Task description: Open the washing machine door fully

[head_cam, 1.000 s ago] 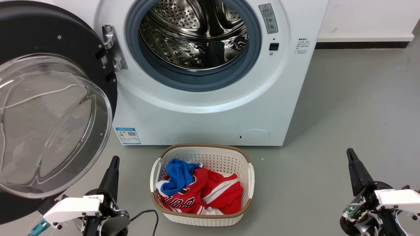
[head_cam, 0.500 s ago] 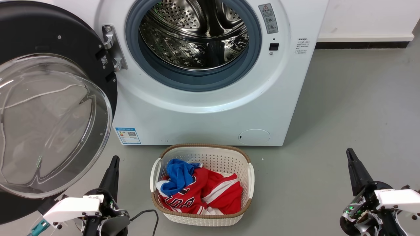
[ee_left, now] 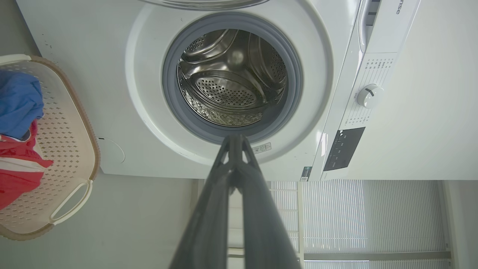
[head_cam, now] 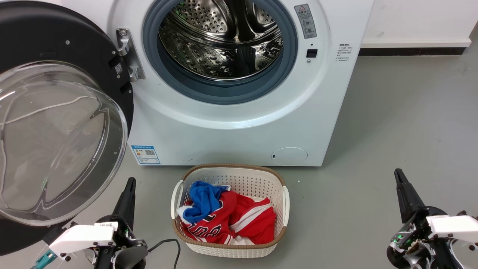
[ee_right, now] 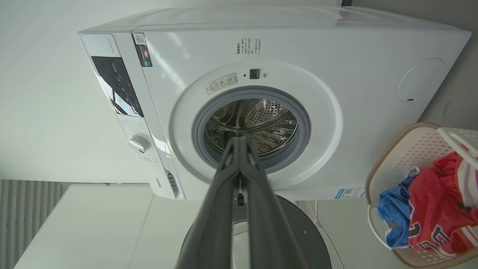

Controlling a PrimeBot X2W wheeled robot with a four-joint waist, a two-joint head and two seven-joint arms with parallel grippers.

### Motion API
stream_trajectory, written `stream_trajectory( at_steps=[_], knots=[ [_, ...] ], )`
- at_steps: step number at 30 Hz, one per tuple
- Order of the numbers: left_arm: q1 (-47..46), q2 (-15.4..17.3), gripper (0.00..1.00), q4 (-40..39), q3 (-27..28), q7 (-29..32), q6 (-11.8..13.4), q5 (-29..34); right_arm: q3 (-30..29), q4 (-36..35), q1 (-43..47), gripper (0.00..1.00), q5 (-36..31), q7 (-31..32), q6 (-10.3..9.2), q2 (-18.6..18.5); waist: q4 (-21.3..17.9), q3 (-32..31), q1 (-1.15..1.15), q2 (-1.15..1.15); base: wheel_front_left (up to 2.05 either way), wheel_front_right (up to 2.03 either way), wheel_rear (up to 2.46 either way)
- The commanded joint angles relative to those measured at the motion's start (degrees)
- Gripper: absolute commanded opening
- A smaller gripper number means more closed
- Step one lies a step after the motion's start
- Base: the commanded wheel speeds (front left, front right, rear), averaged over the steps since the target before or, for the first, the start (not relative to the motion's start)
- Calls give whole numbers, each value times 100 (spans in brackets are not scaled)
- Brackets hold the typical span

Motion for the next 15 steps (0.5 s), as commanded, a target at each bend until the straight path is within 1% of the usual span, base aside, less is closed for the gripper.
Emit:
stream_trajectory(
  at_steps=[1,15],
  knots=[
    [-36,-9,0,1,16,14,-24,1,-14,10,-65,0,-9,22,0,10,0,0,0,0,0,0,0],
    [-36,-9,0,0,15,13,-24,1,-31,11,-67,0,-35,34,0,25,0,0,0,0,0,0,0]
  ],
)
